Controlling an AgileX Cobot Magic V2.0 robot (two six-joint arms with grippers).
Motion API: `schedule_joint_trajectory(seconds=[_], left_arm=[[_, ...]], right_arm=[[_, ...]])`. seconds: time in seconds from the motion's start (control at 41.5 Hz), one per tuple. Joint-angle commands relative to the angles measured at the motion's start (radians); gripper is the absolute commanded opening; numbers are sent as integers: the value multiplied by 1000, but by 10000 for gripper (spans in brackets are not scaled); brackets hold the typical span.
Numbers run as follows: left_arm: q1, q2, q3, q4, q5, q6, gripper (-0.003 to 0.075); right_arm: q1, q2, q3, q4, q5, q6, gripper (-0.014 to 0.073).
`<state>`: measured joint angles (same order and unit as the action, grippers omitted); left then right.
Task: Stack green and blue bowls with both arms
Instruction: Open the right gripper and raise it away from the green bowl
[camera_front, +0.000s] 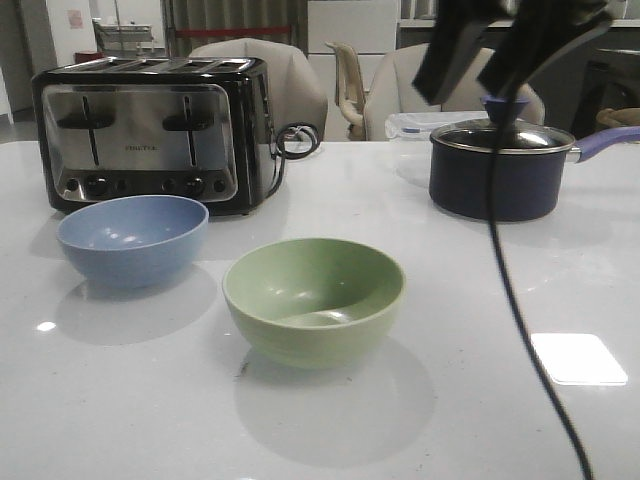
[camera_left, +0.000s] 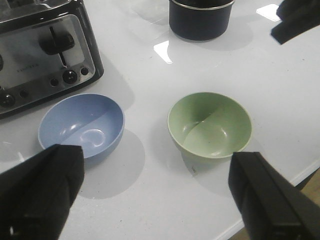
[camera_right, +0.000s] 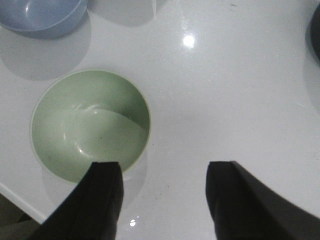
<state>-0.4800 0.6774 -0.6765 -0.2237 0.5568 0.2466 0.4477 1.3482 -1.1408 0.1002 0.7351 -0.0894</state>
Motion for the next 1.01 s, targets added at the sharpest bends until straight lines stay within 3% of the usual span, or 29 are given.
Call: schedule_joint_trajectory(seconds=[0.0, 0.53, 0.843, 0.988], left_arm=[[-9, 1, -28, -17, -81, 3, 636], [-9, 1, -28, -17, -81, 3, 636], [-9, 1, -30, -12, -73, 3, 636], [-9, 18, -59, -12, -8, 1, 636]], right_arm=[[-3, -146, 45, -25, -49, -12, 483], [-3, -662, 416, -27, -37, -12, 483], [-3, -700, 430, -27, -36, -12, 483], [-3, -700, 430, -27, -35, -12, 483]])
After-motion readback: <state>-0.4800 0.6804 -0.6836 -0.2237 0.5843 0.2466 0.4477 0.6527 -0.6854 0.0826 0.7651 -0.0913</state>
